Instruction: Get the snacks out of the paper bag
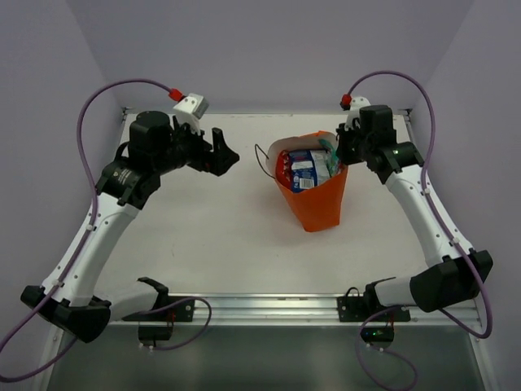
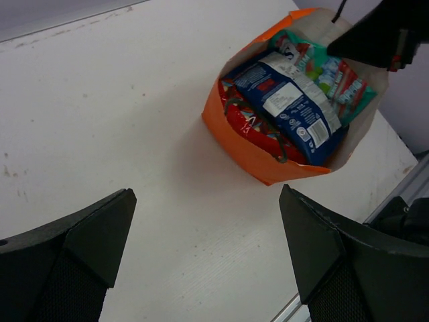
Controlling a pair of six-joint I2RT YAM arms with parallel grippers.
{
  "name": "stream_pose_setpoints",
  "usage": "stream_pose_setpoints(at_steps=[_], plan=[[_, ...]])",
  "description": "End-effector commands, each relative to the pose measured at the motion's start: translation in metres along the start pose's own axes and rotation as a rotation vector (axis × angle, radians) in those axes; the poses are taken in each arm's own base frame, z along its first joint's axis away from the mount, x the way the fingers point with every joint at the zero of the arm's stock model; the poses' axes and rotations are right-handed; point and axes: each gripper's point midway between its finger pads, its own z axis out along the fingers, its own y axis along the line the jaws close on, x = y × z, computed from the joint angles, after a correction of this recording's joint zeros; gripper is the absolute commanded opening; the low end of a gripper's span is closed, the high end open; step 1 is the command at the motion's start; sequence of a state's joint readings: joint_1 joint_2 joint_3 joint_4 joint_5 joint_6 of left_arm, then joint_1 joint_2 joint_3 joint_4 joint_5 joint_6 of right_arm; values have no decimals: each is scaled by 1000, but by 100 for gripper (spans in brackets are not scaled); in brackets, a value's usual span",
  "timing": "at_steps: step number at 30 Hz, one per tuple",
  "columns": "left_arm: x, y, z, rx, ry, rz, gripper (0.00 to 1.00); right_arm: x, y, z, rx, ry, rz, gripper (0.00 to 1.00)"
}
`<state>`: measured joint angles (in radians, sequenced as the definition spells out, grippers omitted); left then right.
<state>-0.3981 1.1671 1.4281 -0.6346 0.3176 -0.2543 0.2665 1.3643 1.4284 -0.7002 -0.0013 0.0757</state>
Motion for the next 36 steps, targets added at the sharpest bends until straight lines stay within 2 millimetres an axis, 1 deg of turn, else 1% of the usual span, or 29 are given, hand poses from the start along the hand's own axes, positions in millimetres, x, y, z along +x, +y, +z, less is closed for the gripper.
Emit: stream_pose_setpoints(at_steps=[1, 3, 4, 5, 6, 7, 8, 9, 10, 11, 12, 13, 14, 15, 16, 18, 20, 21, 22, 24, 25, 29, 32, 33, 35, 36], plan=[[-25, -32, 0, 62, -67, 22, 97, -82, 32, -37, -169, -310, -177, 0], [-24, -41, 8, 76, -56, 25, 97, -80, 44, -41, -205, -329, -239, 0], [-22, -50, 12, 89, -50, 29, 96, -82, 47, -45, -206, -355, -262, 0], [-21, -56, 16, 96, -45, 35, 95, -84, 45, -47, -181, -370, -303, 0], [-17, -59, 24, 93, -27, 36, 95, -85, 50, -50, -180, -386, -331, 0], [-18, -71, 27, 96, -30, 47, 93, -91, 50, -55, -164, -418, -357, 0], [-17, -76, 31, 95, -26, 50, 92, -95, 47, -58, -136, -436, -363, 0], [-13, -78, 40, 83, -10, 50, 91, -98, 49, -61, -140, -449, -375, 0], [-15, -86, 43, 77, -17, 49, 89, -105, 50, -66, -138, -473, -385, 0], [-14, -89, 47, 72, -14, 46, 88, -110, 49, -71, -120, -489, -387, 0], [-9, -91, 57, 65, 5, 44, 87, -113, 49, -74, -111, -501, -392, 0], [-6, -100, 60, 73, 13, 48, 86, -119, 49, -78, -96, -526, -398, 0], [-7, -106, 62, 80, 11, 47, 86, -123, 47, -82, -81, -541, -406, 0], [-1, -110, 70, 79, 29, 40, 86, -126, 44, -82, -61, -547, -406, 0], [2, -118, 73, 93, 32, 38, 84, -129, 39, -84, -31, -551, -403, 0], [15, -123, 84, 99, 61, 8, 82, -132, 34, -87, 3, -559, -393, 0], [23, -130, 91, 112, 70, -11, 81, -131, 30, -87, 28, -565, -381, 0], [31, -132, 96, 112, 84, -31, 81, -133, 30, -93, 35, -587, -372, 0], [37, -138, 98, 125, 93, -35, 81, -128, 28, -90, 48, -580, -364, 0], [49, -143, 102, 134, 110, -57, 81, -125, 29, -91, 53, -581, -363, 0], [49, -150, 103, 148, 94, -62, 81, -123, 29, -92, 58, -591, -359, 0], [59, -159, 110, 152, 86, -90, 84, -118, 30, -98, 41, -591, -332, 0], [66, -157, 115, 141, 81, -99, 85, -107, 31, -94, 27, -573, -318, 0], [66, -155, 117, 131, 75, -102, 85, -98, 30, -86, 25, -552, -317, 0], [73, -152, 119, 123, 83, -105, 85, -89, 32, -84, 7, -536, -297, 0], [74, -152, 120, 124, 84, -110, 85, -80, 33, -79, -5, -510, -280, 0]])
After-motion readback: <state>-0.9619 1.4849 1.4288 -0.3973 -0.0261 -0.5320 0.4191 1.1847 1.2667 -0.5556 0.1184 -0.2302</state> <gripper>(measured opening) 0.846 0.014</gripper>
